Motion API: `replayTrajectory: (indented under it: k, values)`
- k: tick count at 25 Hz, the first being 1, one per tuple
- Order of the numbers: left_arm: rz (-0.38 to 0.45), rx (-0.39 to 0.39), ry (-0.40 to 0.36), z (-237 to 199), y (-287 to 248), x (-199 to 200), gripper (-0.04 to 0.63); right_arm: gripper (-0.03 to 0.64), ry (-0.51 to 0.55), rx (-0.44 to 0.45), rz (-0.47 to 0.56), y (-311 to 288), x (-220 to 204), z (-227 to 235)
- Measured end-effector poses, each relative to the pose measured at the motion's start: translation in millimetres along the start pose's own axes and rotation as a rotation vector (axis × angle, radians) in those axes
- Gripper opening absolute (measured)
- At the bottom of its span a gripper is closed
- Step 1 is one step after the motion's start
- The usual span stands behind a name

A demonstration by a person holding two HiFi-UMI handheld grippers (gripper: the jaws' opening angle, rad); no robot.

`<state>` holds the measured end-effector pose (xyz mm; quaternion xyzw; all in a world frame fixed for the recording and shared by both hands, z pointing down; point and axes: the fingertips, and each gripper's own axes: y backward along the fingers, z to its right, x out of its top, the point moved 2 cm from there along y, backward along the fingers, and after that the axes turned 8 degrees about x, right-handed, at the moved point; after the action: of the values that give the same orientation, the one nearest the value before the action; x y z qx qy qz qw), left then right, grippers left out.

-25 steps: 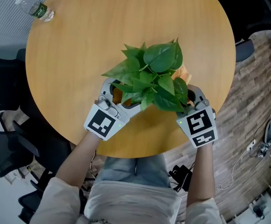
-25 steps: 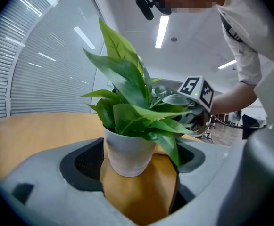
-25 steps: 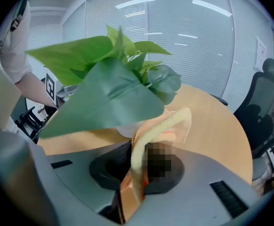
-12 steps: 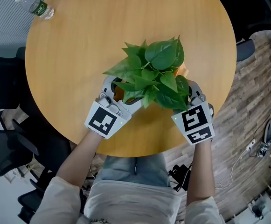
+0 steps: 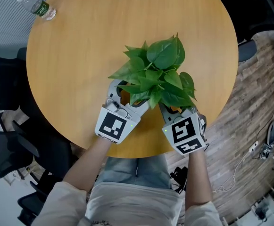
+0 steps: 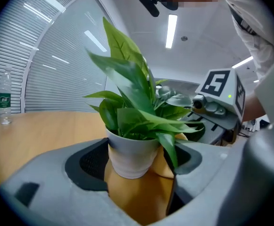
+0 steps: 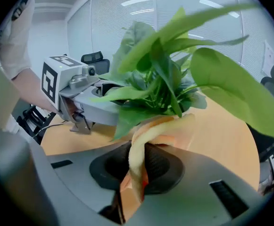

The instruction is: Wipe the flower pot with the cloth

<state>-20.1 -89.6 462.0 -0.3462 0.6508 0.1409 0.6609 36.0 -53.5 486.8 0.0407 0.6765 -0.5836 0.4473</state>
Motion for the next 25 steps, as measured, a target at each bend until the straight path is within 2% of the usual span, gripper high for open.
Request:
replayTrajectory:
  k: [5,9,16,21,25]
  values:
    - [-0.002,0.019,0.018,2,-2,-1,0.37,0.052,0.028,0.022,-0.008,-5,2,-11]
    - [0.009,-0.009,-0.032,1,-2,0,0.37,0.054,-0.007,0.034,0.003,-3,-1,-10]
    - [-0.002,-0.016,-0.033,0,12,-6,0.374,0.053,-0.059,0.014,0.03,7,-9,-10]
    - [-0.017,0.004,0.036,2,31,-3,0.374,0.054,-0.128,-0.015,0.074,22,-17,-10]
    - [-0.043,-0.004,0.038,11,54,1,0.373,0.054,-0.185,-0.02,0.097,41,-24,-19]
